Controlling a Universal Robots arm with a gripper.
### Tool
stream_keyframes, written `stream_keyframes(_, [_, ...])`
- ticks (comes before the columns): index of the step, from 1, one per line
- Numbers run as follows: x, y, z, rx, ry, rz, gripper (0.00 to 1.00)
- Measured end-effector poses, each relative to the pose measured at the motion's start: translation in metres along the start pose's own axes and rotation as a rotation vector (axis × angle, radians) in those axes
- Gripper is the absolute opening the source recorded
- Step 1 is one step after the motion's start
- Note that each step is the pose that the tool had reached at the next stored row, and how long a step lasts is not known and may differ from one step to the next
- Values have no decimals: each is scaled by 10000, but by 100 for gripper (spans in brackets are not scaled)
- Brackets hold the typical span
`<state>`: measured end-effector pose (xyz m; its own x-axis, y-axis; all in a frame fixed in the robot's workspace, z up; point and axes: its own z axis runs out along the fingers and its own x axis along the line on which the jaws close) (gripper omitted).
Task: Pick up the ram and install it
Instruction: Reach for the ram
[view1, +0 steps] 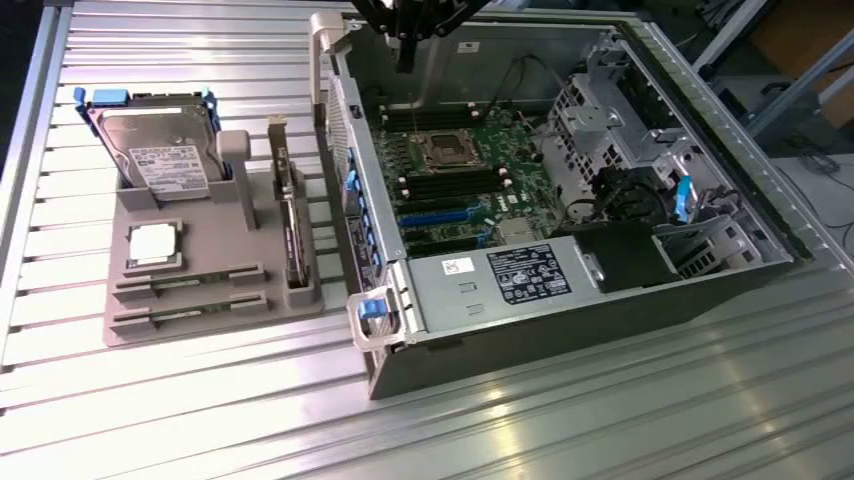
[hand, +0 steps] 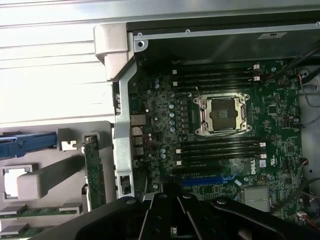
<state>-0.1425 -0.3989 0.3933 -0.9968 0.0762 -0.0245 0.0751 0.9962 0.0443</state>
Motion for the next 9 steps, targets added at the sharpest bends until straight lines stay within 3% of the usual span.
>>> stream_keyframes(9, [84, -6, -2, 0, 0, 0, 11])
